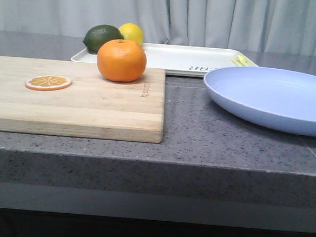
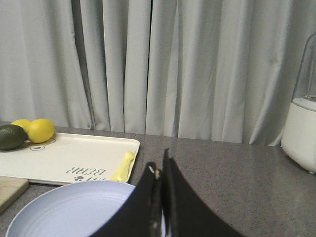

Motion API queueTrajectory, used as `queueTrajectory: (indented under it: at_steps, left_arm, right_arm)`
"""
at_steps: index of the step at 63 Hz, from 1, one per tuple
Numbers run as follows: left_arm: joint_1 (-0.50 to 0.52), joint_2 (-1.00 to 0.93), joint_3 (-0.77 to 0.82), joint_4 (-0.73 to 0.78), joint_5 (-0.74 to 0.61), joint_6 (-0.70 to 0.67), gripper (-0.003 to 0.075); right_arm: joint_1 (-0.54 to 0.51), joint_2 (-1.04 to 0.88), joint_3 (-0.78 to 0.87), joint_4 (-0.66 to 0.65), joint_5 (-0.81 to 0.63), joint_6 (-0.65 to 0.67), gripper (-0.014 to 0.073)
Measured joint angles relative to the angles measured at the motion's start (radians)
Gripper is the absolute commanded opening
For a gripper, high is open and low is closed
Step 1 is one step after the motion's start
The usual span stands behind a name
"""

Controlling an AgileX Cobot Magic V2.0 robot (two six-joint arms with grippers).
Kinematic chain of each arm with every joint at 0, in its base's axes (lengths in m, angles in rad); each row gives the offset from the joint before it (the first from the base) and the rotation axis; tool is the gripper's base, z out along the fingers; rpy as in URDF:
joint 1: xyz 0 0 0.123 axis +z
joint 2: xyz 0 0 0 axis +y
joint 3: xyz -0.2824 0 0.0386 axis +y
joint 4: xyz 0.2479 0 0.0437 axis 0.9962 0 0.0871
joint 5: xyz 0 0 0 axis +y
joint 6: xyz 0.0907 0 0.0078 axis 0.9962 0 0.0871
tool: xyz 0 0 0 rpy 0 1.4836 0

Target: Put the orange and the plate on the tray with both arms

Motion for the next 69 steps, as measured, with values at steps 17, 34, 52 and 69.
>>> queueTrajectory:
  at_steps: [17, 34, 52, 69]
  left_arm:
    - [0.000, 0.251, -0.286, 0.008, 0.269, 0.000, -0.0020]
    - [0.000, 0.384, -0.300, 0.008, 0.324, 0.000, -0.0020]
    - [0.000, 0.455, -0.300, -0.007, 0.327, 0.000, -0.0020]
    - [0.000, 0.485, -0.300, -0.011, 0.348, 0.000, 0.0102]
  right_arm:
    - [0.000, 0.236, -0.218, 0.000, 0.193, 0.000, -0.0065]
    - [0.000, 0.414, -0.225, 0.000, 0.281, 0.000, -0.0065]
    - [0.000, 0.519, -0.225, 0.000, 0.319, 0.000, -0.0065]
    - [0.000, 0.558, -0.225, 0.000, 0.369, 0.000, 0.0133]
